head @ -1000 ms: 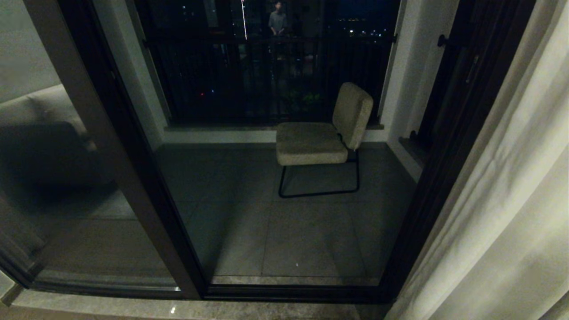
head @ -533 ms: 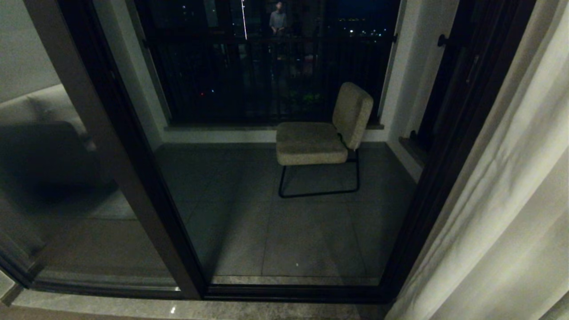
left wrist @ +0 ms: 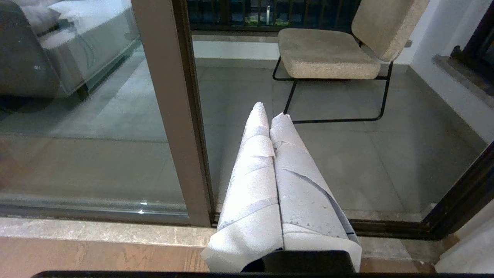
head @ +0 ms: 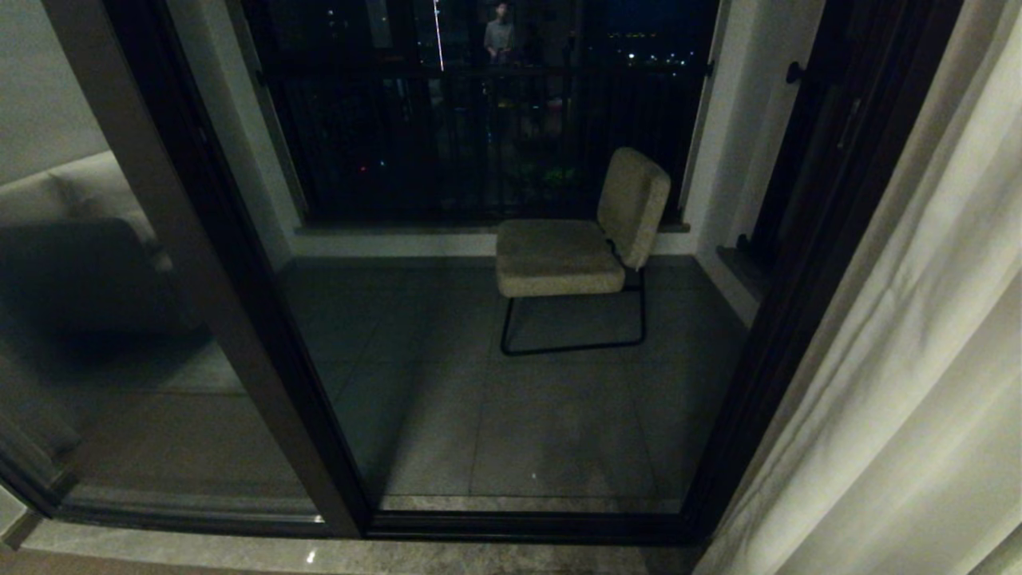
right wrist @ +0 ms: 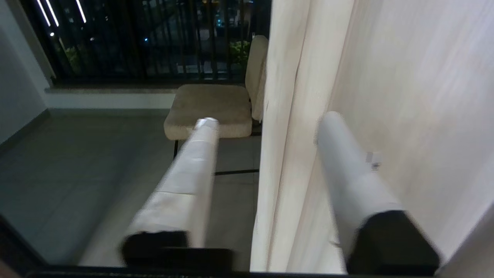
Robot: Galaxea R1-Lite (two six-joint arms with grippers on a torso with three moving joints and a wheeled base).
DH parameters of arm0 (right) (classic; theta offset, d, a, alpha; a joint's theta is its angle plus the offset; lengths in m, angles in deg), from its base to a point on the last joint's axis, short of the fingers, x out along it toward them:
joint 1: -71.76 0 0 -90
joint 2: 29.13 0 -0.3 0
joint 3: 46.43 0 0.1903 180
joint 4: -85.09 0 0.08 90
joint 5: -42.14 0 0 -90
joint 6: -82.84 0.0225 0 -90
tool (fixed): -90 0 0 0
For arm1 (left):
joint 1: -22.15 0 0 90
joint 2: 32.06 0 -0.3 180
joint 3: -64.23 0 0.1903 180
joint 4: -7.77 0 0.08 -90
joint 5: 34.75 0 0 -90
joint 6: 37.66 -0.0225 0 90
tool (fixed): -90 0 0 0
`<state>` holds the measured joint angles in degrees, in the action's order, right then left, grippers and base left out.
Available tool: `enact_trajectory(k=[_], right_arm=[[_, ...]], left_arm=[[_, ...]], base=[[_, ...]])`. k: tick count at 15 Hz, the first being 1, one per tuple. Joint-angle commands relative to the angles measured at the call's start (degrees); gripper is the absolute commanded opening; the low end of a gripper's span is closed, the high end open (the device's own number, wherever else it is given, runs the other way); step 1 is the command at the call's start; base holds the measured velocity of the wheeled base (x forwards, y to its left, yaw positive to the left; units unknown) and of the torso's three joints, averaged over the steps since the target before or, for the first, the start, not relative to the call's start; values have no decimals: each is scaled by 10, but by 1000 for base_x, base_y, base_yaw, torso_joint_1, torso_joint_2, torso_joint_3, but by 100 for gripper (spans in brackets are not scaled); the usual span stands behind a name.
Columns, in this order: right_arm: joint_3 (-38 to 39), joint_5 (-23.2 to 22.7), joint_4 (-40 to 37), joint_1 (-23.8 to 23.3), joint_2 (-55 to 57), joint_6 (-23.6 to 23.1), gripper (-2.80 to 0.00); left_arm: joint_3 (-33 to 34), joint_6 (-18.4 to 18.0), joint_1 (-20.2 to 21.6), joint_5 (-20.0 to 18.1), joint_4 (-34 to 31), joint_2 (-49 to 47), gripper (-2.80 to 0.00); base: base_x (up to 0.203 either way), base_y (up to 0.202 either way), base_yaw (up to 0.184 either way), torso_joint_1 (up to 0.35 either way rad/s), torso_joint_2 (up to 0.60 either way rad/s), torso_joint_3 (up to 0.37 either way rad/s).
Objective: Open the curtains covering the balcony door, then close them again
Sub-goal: Close the inner curtains on both sides
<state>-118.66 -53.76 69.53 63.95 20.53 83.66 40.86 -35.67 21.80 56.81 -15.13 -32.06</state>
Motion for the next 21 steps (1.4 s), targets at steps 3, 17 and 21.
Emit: enact_trajectory(k=[3,17,21], right_arm=[[-76,-1,2,-5,69,28,0],[-279,0,133,-32,315,44,0],[-342,0,137,-44,373,51,0]], left_arm=[[0,0,0,0,1,0,-280],[0,0,0,0,0,0,-280],[0,0,0,0,0,0,-280]], base=[[0,0,0,0,0,0],[0,0,0,0,0,0],[0,0,0,0,0,0]])
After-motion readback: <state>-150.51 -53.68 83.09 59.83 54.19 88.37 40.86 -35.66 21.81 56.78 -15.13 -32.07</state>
